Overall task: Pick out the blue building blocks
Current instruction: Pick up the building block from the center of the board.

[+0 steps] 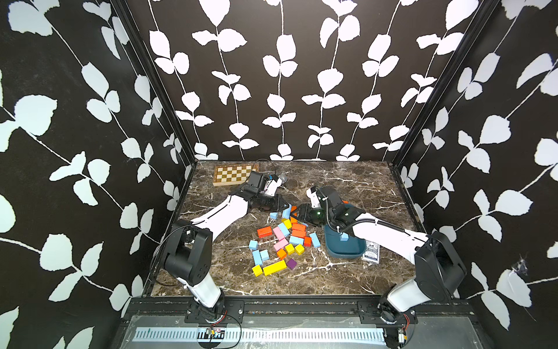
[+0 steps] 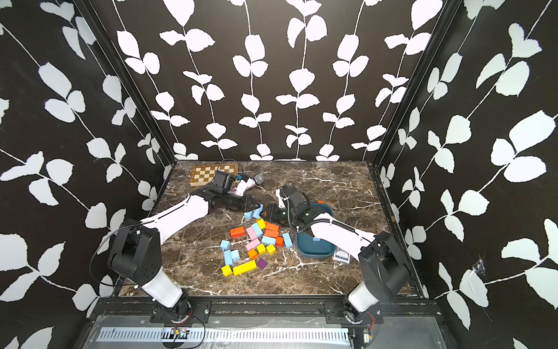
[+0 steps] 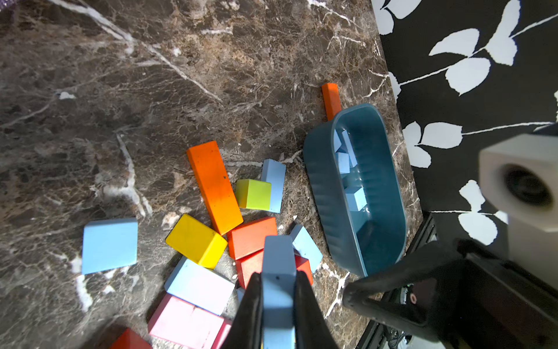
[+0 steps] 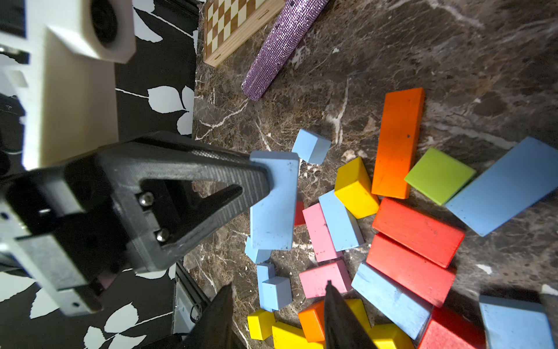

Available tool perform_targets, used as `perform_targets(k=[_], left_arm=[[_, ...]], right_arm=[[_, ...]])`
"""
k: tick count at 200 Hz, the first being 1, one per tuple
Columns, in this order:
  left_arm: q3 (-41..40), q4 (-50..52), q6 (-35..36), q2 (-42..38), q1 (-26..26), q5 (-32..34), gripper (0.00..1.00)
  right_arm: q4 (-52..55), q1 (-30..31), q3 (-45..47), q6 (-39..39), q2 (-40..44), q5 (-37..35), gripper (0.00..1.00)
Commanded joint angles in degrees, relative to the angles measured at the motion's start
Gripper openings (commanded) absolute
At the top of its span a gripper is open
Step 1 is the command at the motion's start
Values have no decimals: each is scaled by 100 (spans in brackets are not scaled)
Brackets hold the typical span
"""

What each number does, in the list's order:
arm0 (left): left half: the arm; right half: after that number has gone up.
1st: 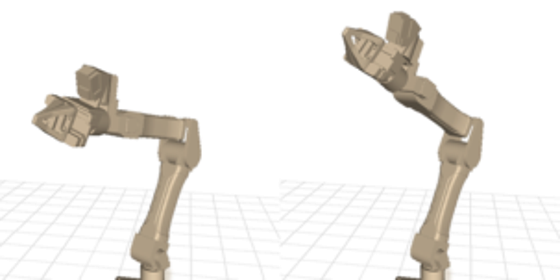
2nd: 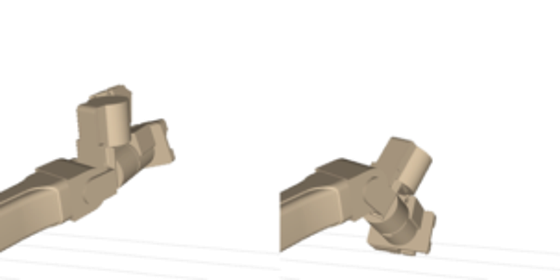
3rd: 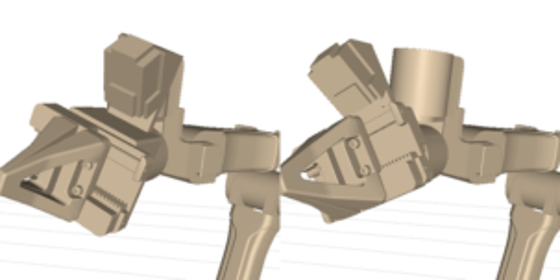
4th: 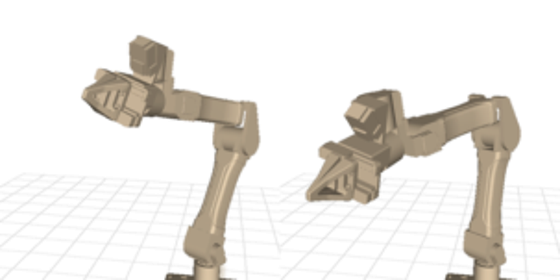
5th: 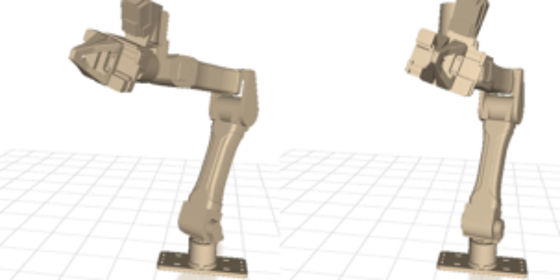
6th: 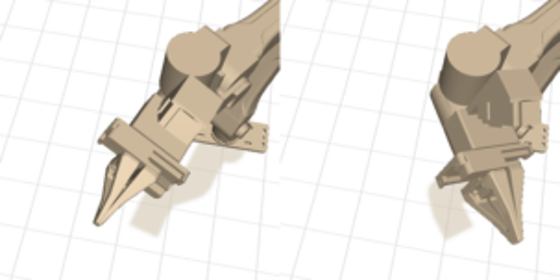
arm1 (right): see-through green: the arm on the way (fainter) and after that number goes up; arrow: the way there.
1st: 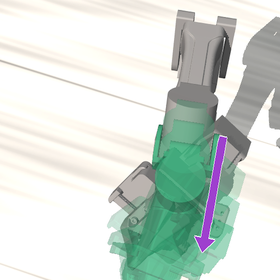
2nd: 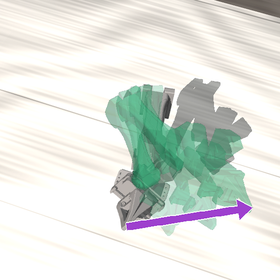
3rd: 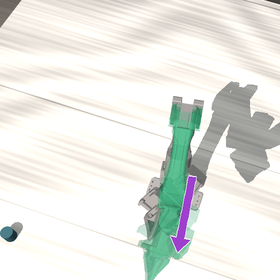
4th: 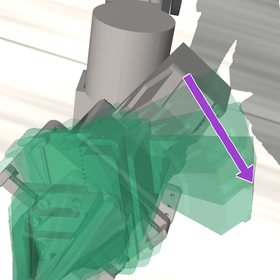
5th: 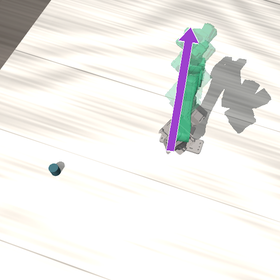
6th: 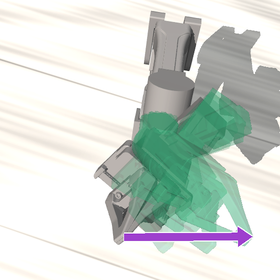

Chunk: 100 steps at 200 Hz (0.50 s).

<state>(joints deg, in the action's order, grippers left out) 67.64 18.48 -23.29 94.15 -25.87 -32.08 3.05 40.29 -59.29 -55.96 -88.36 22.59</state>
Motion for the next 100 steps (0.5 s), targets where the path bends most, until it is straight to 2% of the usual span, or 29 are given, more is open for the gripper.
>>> perform_targets(k=[1,100], left_arm=[[-132,-147,-202,-327,20,16,4],[-435,-477,-607,-380,20,-138,4]], right_arm=[[-323,40,30,-190,-65,128,47],[-638,47,209,-336,47,142,47]])
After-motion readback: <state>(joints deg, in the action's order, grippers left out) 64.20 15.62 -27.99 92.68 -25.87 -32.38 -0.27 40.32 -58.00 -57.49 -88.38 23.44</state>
